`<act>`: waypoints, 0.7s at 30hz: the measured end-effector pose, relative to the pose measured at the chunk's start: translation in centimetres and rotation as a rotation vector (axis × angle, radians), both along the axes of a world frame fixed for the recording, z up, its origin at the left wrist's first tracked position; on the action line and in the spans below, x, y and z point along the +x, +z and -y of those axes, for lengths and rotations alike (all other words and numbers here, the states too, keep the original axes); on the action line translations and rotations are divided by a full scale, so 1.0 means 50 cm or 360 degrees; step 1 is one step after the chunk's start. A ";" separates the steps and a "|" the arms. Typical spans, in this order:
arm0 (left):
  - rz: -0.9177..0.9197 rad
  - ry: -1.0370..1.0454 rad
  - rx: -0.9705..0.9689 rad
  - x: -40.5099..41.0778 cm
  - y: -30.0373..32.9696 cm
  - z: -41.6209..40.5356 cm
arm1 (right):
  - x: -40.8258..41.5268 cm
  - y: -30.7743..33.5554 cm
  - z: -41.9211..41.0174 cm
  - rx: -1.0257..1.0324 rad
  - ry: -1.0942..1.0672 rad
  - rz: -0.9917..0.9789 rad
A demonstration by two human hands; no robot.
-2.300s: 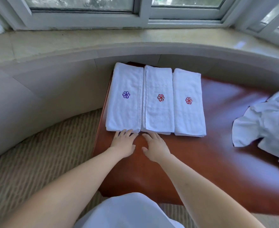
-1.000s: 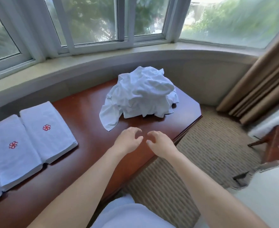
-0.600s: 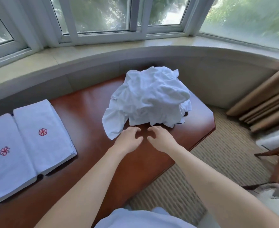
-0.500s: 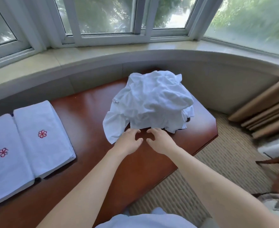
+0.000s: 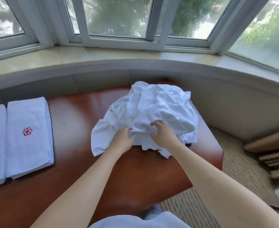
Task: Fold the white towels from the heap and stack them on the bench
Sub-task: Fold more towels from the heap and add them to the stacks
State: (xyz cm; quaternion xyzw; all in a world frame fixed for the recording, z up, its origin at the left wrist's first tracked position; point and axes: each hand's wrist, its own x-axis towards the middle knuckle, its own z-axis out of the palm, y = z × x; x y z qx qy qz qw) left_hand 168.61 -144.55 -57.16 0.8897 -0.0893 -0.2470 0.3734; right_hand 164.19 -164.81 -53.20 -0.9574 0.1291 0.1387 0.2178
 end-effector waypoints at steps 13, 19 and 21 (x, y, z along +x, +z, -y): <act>-0.0130 0.0995 -0.0134 -0.010 -0.010 0.231 | 0.113 -0.037 0.358 -0.0166 0.0235 -0.0075; -0.0121 0.1087 0.0111 -0.030 0.010 0.229 | 0.129 -0.024 0.379 -0.0023 0.0298 -0.0087; -0.0092 0.1116 0.0137 -0.027 0.027 0.221 | 0.148 -0.007 0.384 0.0011 0.0304 -0.0020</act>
